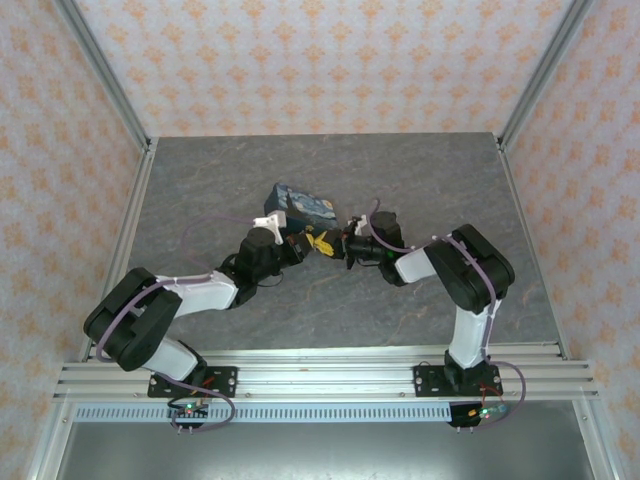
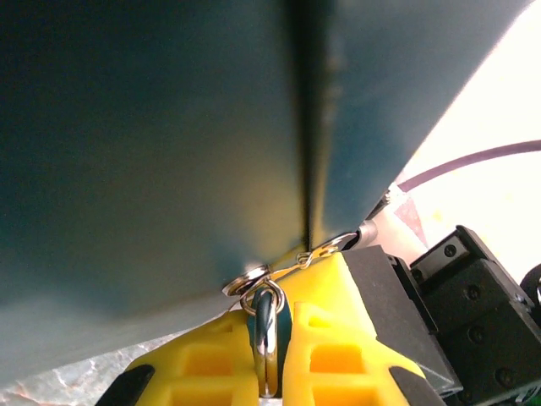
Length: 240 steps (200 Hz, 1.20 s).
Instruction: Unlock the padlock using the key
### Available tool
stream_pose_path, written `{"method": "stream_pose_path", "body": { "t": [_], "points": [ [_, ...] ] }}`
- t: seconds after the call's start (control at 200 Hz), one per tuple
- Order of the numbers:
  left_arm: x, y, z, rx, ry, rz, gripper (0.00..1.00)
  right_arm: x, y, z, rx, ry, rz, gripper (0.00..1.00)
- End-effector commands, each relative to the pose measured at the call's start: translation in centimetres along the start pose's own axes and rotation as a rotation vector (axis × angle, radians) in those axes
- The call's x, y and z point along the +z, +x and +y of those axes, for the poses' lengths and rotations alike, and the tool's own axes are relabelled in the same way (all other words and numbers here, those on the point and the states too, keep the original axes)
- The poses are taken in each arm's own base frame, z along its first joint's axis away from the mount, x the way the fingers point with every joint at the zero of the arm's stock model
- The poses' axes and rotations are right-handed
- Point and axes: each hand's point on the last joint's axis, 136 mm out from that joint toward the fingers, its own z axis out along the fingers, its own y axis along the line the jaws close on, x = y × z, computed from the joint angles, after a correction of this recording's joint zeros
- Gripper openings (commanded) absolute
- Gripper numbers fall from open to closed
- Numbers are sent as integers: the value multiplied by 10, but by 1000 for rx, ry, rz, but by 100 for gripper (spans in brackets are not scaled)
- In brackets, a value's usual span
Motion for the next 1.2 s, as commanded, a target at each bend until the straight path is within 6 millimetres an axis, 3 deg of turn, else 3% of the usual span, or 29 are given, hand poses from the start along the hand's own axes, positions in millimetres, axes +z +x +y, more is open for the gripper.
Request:
{"method": "stream_pose_path", "body": {
  "t": [0.0,0.24,0.55,0.696,0.766,0.931,1.196],
  "points": [
    [-3,63,-20,171,182,261,0,-1,-22,44,7,-181,-63,0],
    [8,70,1,130,145,323,0,-3,-31,21,18,-86,-105,0],
    [12,73,14,-71,112,283,0,-15,-35,16,-92,62,-203,0],
    [16,76,16,-160,101,273,9,-18,-38,9,-95,95,-228,0],
    [18,79,18,-186,90,273,18,-18,-39,7,-89,96,-233,0],
    [21,84,20,-224,77,281,23,-16,-40,7,-82,95,-235,0],
    [14,77,16,-263,87,249,44,-16,-40,5,-95,125,-232,0]
  ]
}}
